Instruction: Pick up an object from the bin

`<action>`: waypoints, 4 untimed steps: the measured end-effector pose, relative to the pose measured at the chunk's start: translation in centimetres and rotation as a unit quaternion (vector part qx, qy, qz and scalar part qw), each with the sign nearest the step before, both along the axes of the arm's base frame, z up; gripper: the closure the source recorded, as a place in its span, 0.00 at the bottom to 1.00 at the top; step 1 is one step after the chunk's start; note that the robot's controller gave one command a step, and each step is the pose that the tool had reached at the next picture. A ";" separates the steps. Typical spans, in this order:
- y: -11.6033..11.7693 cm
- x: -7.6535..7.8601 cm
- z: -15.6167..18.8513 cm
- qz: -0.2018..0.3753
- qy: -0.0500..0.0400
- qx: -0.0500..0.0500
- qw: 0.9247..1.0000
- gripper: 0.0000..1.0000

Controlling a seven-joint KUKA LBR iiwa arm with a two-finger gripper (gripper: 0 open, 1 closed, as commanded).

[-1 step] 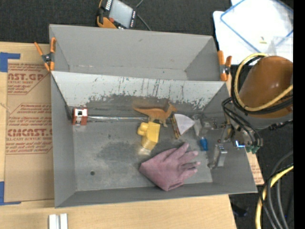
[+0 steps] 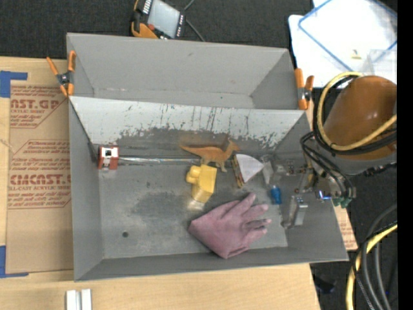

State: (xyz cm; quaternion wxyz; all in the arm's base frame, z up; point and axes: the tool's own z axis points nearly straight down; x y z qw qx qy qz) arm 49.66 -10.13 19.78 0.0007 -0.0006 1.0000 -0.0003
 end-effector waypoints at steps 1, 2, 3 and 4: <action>0.2 -1.7 -10.9 0.058 -0.001 0.000 0.998 0.00; 1.3 -1.5 -12.5 0.054 -0.008 -0.002 0.998 1.00; 1.3 -1.5 -12.5 0.055 -0.008 -0.002 0.998 1.00; 2.5 0.6 -2.7 0.064 -0.006 -0.001 0.998 1.00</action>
Offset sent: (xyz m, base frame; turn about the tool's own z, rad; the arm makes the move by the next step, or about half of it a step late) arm -0.0166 0.0115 -0.1253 -0.1084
